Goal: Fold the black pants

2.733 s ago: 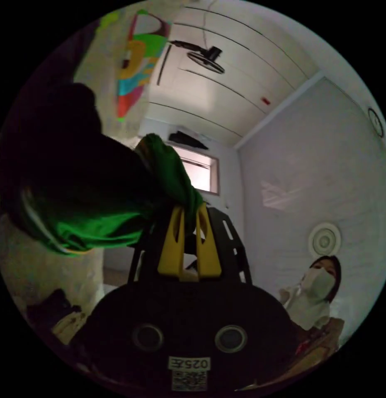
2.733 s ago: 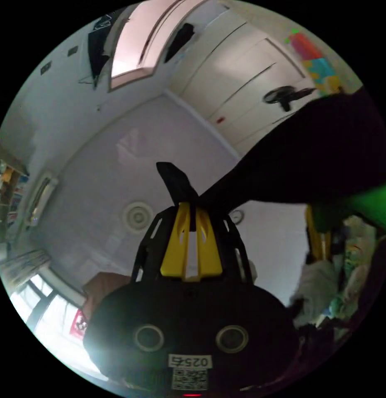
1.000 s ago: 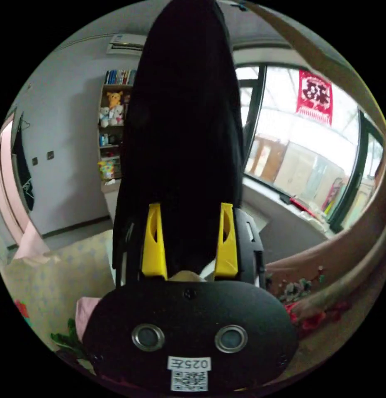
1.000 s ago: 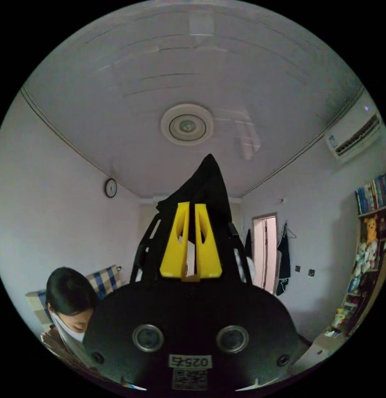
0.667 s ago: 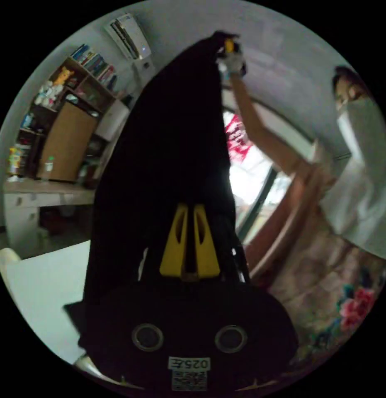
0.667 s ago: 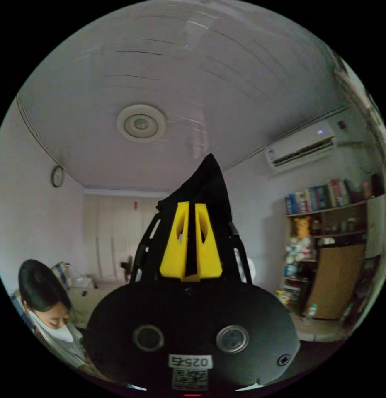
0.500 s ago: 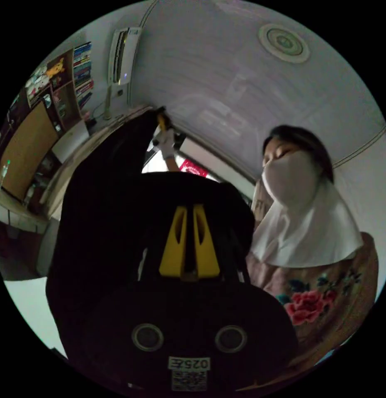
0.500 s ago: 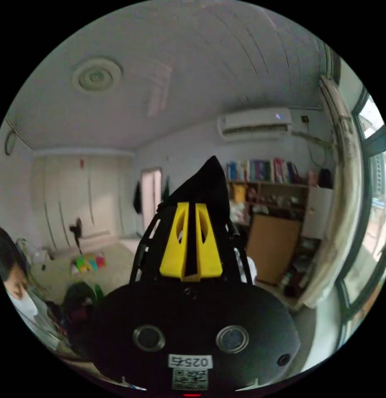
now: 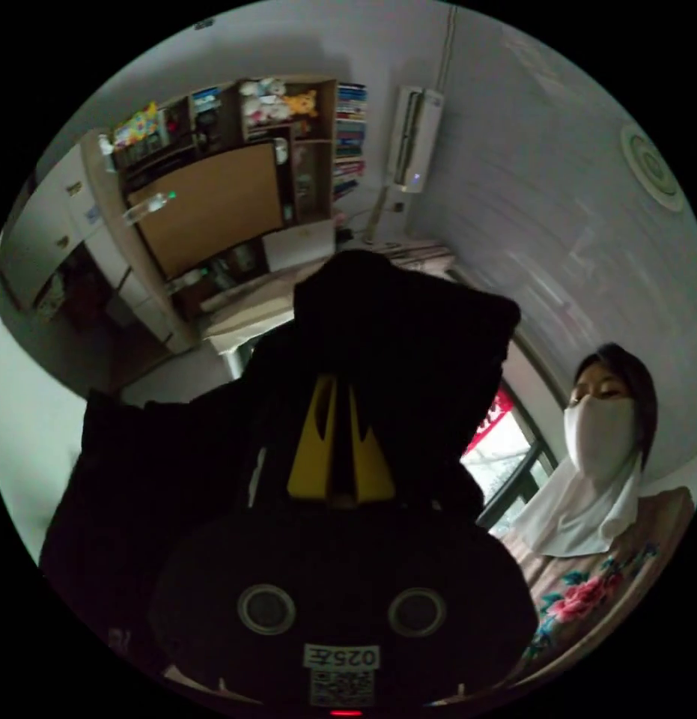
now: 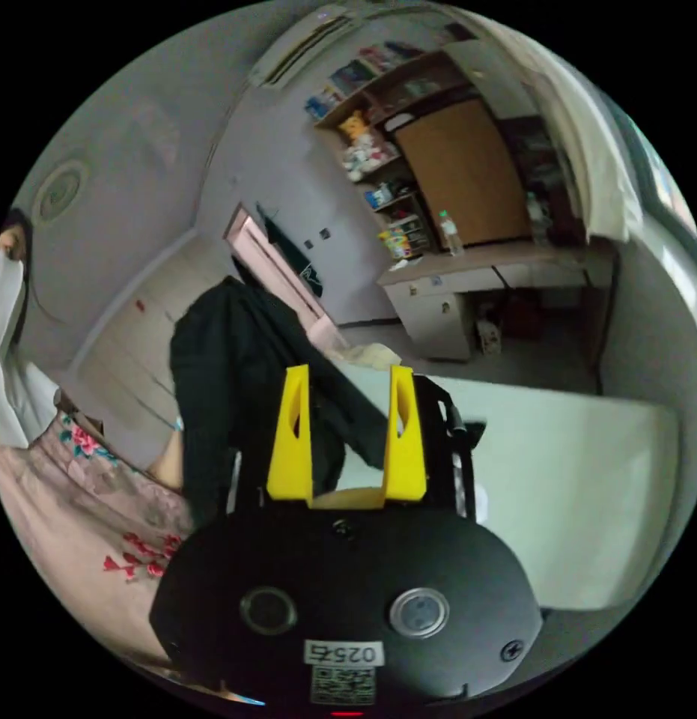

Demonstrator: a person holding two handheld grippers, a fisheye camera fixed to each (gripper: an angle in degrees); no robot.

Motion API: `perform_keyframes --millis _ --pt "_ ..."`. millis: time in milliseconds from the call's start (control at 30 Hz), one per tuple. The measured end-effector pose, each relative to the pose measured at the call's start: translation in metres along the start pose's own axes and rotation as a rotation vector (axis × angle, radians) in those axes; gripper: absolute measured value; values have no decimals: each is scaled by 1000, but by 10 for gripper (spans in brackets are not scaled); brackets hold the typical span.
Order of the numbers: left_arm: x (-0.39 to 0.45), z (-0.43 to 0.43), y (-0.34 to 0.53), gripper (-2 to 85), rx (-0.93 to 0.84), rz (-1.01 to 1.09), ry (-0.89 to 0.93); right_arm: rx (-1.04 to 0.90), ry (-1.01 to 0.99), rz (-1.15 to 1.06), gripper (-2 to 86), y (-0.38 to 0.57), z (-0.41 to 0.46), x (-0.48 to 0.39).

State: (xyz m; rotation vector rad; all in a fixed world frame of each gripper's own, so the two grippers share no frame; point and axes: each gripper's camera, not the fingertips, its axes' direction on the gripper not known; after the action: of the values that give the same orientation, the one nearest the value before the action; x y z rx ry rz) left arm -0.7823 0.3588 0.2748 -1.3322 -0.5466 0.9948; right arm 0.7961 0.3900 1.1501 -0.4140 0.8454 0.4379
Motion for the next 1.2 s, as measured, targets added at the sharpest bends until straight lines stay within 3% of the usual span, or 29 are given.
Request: perform_keyframes --millis 167,300,433,633,800,967,1067,1200 --pt "-70 7 -1 -16 -72 -70 -181 87 -44 104 177 73 -3 -21" --pt "-141 -15 -2 -16 -72 -113 -221 52 263 -19 167 122 49 -46" --pt "-194 -80 -16 -15 53 -83 -187 -12 302 -117 168 148 104 -13" --pt "-212 -154 -34 -14 114 130 -435 -135 280 -239 169 141 155 36" --pt "-227 -187 -31 -13 143 192 -407 -143 233 -292 160 150 183 47" --pt "-231 -214 -21 -12 139 118 -428 -22 417 -386 80 162 191 40" --pt "-229 -231 -9 -9 111 53 -545 44 524 -439 11 174 176 33" --pt "-236 -260 14 16 -64 -25 -667 93 552 -502 -4 190 137 19"
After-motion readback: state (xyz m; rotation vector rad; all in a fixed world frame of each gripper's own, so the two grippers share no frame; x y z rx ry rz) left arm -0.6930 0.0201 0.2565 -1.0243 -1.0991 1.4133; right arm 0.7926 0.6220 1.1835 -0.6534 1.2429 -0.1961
